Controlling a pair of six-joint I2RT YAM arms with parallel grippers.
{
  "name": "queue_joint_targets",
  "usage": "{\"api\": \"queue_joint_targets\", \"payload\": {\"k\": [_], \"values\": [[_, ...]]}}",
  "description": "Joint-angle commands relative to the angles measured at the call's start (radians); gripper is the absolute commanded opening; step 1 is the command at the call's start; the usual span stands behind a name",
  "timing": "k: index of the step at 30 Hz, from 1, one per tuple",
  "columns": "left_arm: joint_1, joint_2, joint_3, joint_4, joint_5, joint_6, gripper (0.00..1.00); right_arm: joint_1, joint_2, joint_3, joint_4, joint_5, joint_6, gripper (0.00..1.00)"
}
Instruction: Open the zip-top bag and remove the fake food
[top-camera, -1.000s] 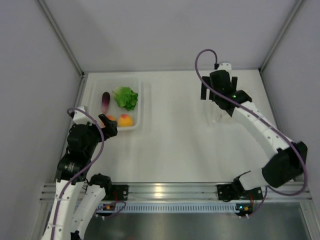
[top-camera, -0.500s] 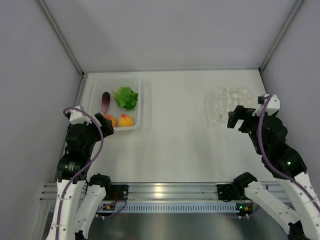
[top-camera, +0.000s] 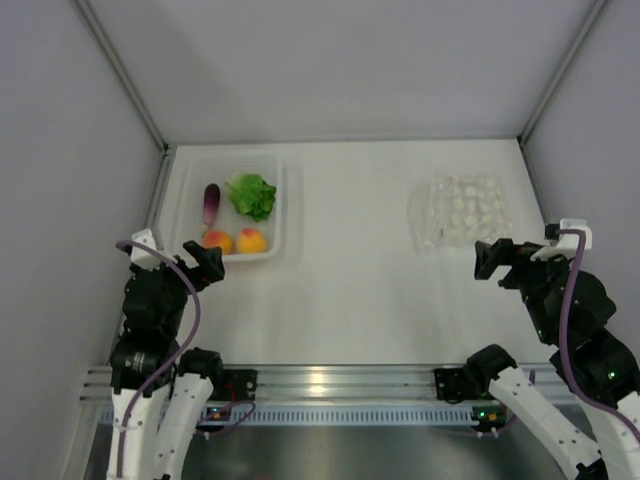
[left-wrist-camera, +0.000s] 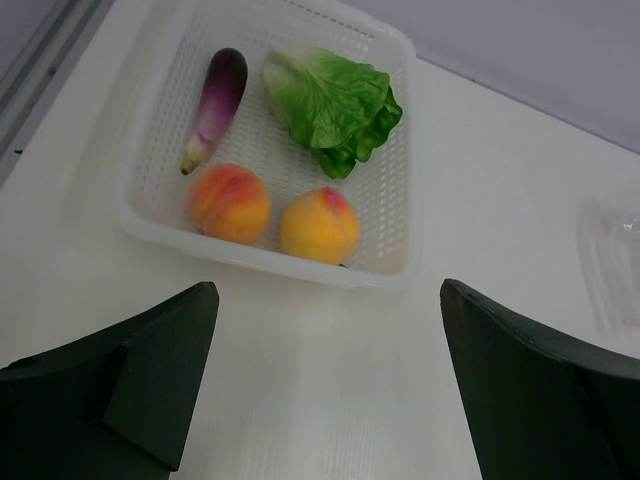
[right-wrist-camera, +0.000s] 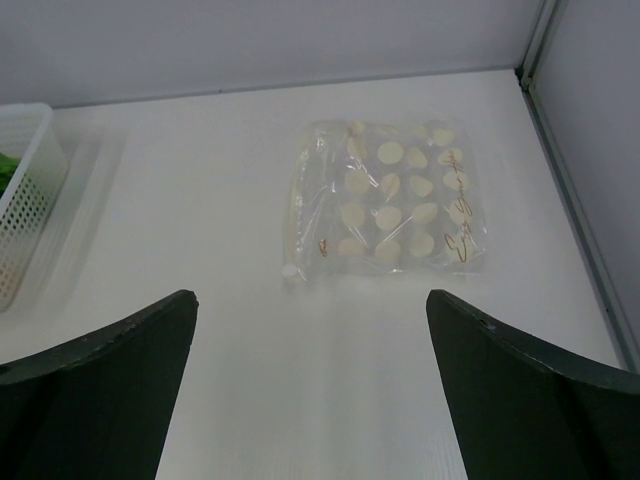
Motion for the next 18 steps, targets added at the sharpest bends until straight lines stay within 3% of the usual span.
{"api": "queue_joint_targets", "payload": {"k": [1,18], "values": [[-0.001,-0.056,-0.018,0.022,-0.004,0.002,0.98,0.01,-0.005,-0.008,-0.009,-0.002,0.016,0.99],[-0.021,-0.117,-0.026,0.026,0.015,0.003,0.98,0.01,-0.059,-0.094,0.017,-0.05,0.02,0.99]]}}
